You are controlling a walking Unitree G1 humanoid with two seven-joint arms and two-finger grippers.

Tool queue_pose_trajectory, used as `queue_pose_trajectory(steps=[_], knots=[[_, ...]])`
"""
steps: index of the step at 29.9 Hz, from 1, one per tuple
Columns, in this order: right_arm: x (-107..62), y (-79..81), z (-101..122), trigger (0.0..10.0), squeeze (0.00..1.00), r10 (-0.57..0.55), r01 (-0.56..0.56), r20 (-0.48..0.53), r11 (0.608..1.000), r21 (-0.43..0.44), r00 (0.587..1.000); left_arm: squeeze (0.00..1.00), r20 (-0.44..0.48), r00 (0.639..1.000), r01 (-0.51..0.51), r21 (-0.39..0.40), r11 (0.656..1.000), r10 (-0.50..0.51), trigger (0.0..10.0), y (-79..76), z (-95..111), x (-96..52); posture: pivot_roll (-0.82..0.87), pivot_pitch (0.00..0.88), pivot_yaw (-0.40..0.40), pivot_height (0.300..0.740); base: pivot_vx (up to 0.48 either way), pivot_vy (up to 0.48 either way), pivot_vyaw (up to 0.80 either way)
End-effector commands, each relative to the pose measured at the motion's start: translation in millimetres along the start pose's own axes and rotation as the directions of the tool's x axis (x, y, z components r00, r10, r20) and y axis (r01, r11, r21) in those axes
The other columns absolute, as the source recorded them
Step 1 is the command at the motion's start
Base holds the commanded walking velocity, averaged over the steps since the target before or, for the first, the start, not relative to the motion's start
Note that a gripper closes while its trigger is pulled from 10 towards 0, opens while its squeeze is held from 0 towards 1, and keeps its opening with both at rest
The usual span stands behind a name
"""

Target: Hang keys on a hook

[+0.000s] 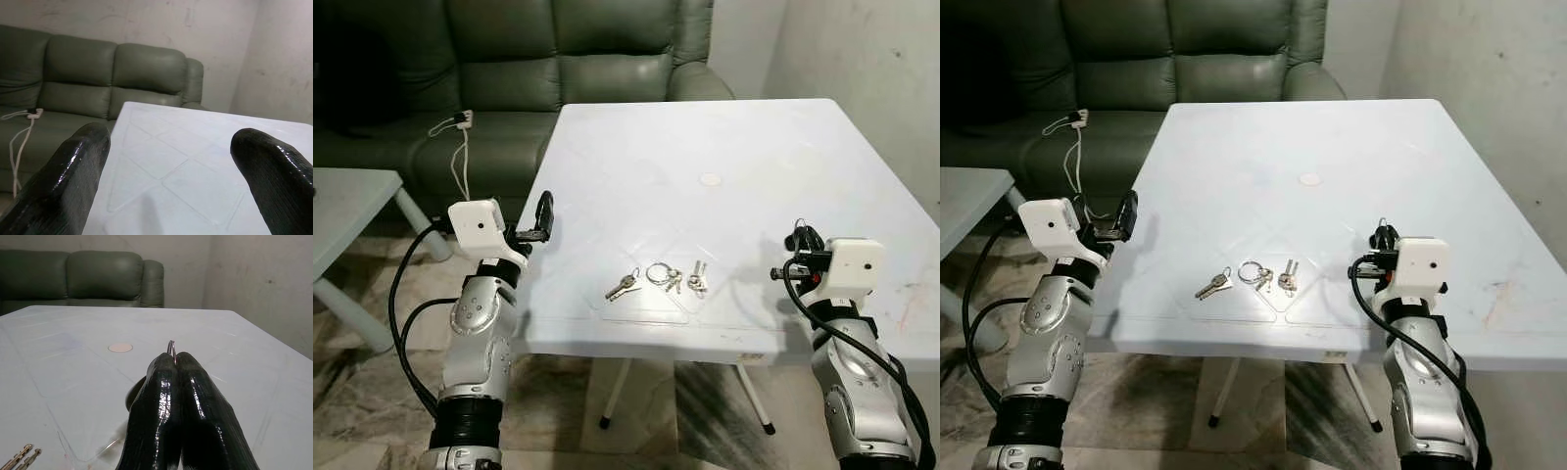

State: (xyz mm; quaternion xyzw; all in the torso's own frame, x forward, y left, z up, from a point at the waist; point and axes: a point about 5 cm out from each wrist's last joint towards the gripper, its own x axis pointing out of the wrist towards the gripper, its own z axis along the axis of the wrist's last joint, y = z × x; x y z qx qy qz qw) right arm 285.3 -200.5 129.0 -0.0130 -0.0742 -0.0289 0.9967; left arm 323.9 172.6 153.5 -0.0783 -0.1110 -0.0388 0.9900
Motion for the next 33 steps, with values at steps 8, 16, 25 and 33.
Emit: queue_pose_trajectory(steps=[8, 16, 25, 33], knots=[[-4.7, 5.0, 0.3, 10.0, 0.0, 0.015, -0.015, 0.026, 1.0, 0.013, 1.0, 0.0, 0.036, 0.999, 0.001, -0.005, 1.0, -0.001, 10.0, 0.4, -2.0, -5.0, -0.06, 0.0, 0.02, 0.74, 0.0, 0.0, -0.74], [-9.9, 2.8, -7.3, 10.0, 0.0, 0.011, -0.011, 0.005, 1.0, 0.009, 1.0, 0.0, 0.022, 1.0, -0.015, -0.021, 1.0, 0.015, 10.0, 1.7, -13.3, -16.7, -0.06, 0.0, 0.018, 0.74, 0.0, 0.0, -0.73], [-7.8, 6.2, -4.8, 10.0, 0.0, 0.018, -0.019, 0.021, 1.0, 0.017, 1.0, 0.0, 0.042, 0.999, -0.018, -0.033, 0.999, 0.02, 10.0, -0.4, -12.1, -16.4, -0.06, 0.0, 0.016, 0.74, 0.0, -0.324, -0.72], [-10.4, 7.3, -5.3, 10.0, 0.0, 0.024, -0.025, 0.018, 0.999, 0.021, 1.0, 0.0, 0.044, 0.999, -0.022, -0.041, 0.999, 0.024, 10.0, -0.1, -11.1, -16.5, -0.06, 0.0, 0.015, 0.74, 0.0, -0.362, -0.73]])
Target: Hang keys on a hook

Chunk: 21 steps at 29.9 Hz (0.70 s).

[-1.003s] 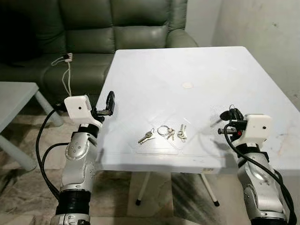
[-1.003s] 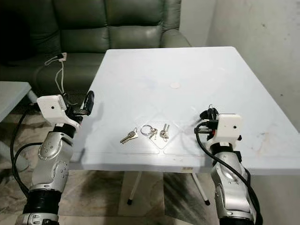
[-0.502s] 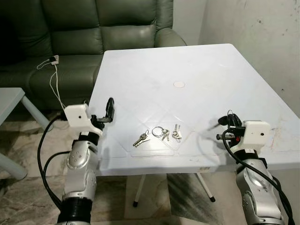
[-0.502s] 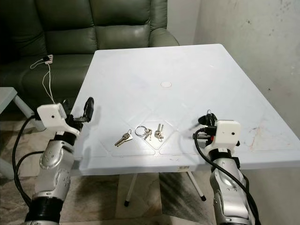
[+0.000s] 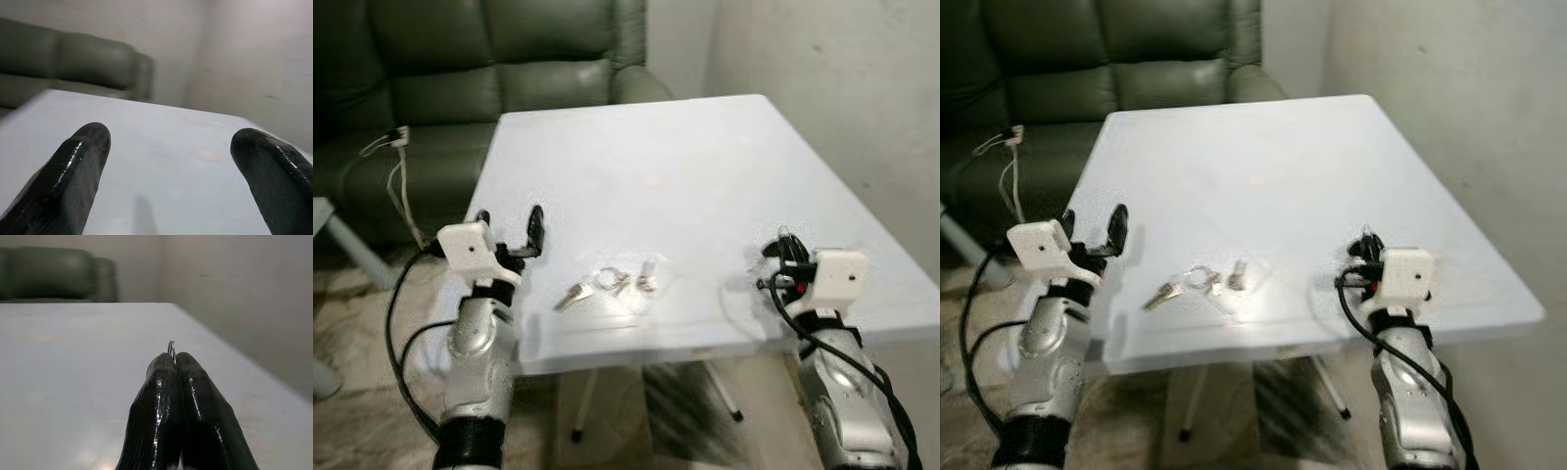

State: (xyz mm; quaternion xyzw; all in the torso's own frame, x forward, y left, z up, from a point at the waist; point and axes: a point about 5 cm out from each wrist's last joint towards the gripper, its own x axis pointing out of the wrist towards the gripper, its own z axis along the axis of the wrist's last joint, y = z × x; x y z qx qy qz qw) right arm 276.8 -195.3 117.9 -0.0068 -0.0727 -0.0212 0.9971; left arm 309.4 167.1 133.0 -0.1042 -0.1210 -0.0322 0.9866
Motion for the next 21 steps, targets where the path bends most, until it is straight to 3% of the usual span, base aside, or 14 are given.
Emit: queue_pose_trajectory(steps=[1, 6, 9, 21], knots=[[-0.5, 2.3, 4.0, 10.0, 0.0, 0.01, -0.01, 0.02, 1.0, 0.007, 1.0, 0.0, 0.022, 1.0, -0.005, 0.006, 1.0, 0.005, 10.0, 3.1, 6.4, 2.0, -0.06, 0.0, 0.016, 0.74, 0.0, -0.424, -0.73], [-0.3, 2.5, 3.9, 10.0, 0.0, 0.009, -0.009, 0.02, 1.0, 0.007, 1.0, 0.0, 0.02, 1.0, -0.005, 0.008, 1.0, 0.005, 10.0, 2.7, 6.2, 2.3, -0.06, 0.0, 0.016, 0.74, 0.0, -0.413, -0.73], [-0.6, 2.5, 3.6, 10.0, 0.0, 0.01, -0.01, 0.018, 1.0, 0.007, 1.0, 0.0, 0.019, 1.0, -0.001, -0.03, 1.0, 0.002, 10.0, 0.6, 5.6, 2.6, -0.06, 0.0, 0.015, 0.74, 0.0, 0.0, -0.73], [-0.7, 3.1, 3.5, 10.0, 0.0, 0.014, -0.014, 0.017, 1.0, 0.004, 1.0, 0.0, 0.017, 1.0, -0.01, -0.037, 0.999, 0.01, 10.0, 0.0, 6.5, 4.2, -0.06, 0.0, 0.014, 0.74, 0.0, 0.0, -0.73]])
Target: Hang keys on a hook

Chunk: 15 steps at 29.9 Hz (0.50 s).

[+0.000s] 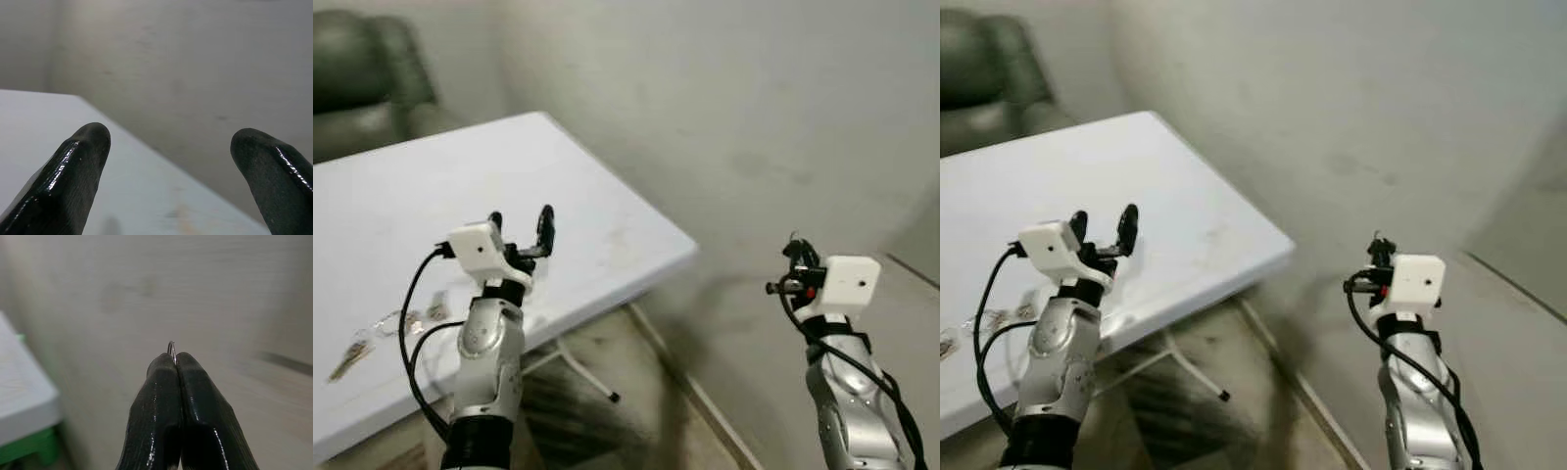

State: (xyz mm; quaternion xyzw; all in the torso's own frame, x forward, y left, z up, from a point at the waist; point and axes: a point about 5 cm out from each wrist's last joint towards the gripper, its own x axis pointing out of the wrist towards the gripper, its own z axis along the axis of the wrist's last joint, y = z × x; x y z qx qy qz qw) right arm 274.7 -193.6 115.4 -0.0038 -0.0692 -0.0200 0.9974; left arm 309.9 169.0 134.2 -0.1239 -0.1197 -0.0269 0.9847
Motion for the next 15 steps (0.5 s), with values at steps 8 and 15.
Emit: queue_pose_trajectory(steps=[8, 15], knots=[[1.9, 1.0, 6.9, 10.0, 0.0, 0.017, -0.017, 0.025, 1.0, -0.008, 1.0, 0.0, 0.015, 1.0, 0.006, -0.006, 1.0, -0.006, 10.0, -3.6, 4.9, 3.4, -0.06, 0.0, 0.011, 0.74, 0.0, 0.0, -0.73], [-0.4, -0.4, 7.8, 10.0, 0.0, 0.019, -0.019, 0.026, 1.0, -0.017, 0.999, 0.0, 0.011, 1.0, 0.004, -0.018, 1.0, -0.004, 10.0, -5.9, 4.0, 1.8, -0.07, 0.0, 0.006, 0.74, 0.0, 0.0, -0.67]])
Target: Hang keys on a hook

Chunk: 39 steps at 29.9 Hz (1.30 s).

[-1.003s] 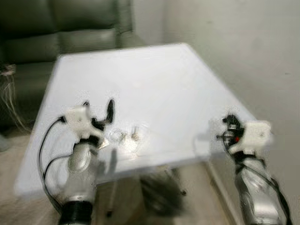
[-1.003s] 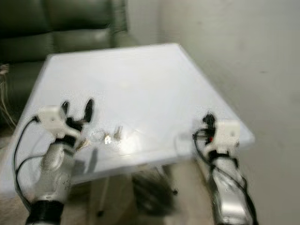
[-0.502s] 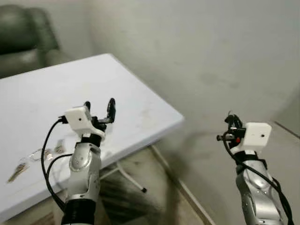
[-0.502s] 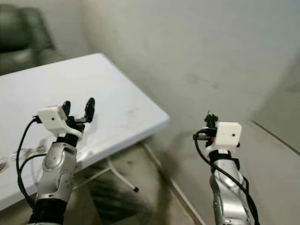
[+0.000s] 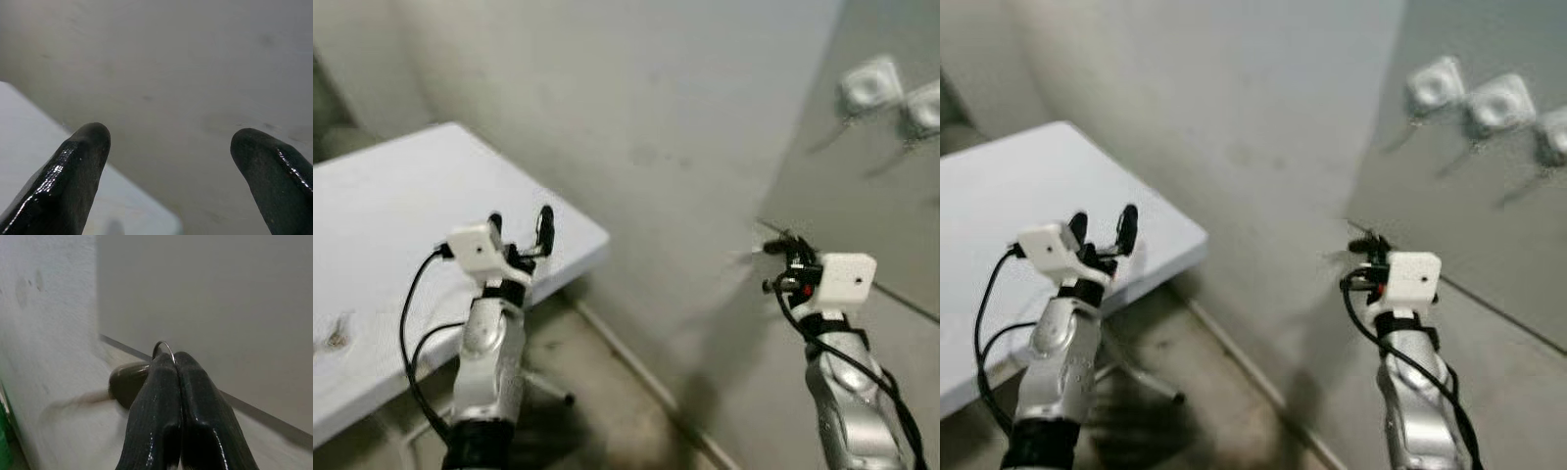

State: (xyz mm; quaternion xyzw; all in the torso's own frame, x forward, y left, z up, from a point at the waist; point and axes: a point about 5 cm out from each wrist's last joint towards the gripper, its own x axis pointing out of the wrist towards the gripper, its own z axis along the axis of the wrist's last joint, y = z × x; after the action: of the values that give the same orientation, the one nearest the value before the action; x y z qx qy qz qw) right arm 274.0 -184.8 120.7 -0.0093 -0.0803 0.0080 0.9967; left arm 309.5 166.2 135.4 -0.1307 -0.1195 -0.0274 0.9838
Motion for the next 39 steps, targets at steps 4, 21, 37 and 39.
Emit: queue_pose_trajectory(steps=[4, 21, 37, 39], knots=[[-1.2, -8.3, 5.2, 10.0, 0.0, -0.023, 0.023, 0.024, 1.0, -0.006, 0.999, 0.0, 0.007, 1.0, 0.001, -0.014, 1.0, -0.001, 10.0, -3.5, 2.3, 0.4, -0.07, 0.0, 0.003, 0.74, 0.0, 0.0, 0.0], [-1.6, -7.6, 7.3, 10.0, 0.0, -0.008, 0.008, 0.036, 1.0, -0.003, 0.999, 0.0, -0.004, 1.0, -0.021, -0.037, 0.999, 0.02, 10.0, -2.0, 0.6, -2.3, -0.06, 0.0, -0.004, 0.74, -0.014, 0.218, 0.0], [-3.4, -6.8, 7.6, 10.0, 0.0, 0.002, -0.002, 0.037, 1.0, -0.003, 0.999, 0.0, -0.011, 0.999, -0.031, -0.041, 0.999, 0.03, 10.0, -1.4, -0.4, -4.7, -0.06, 0.0, -0.006, 0.74, -0.091, 0.276, 0.0], [-3.7, -6.5, 7.6, 10.0, 0.0, 0.003, -0.003, 0.037, 1.0, -0.002, 0.999, 0.0, -0.017, 0.999, -0.034, -0.027, 0.999, 0.034, 10.0, -1.4, -1.1, -5.2, -0.06, 0.0, -0.006, 0.74, 0.0, 0.0, 0.0]])
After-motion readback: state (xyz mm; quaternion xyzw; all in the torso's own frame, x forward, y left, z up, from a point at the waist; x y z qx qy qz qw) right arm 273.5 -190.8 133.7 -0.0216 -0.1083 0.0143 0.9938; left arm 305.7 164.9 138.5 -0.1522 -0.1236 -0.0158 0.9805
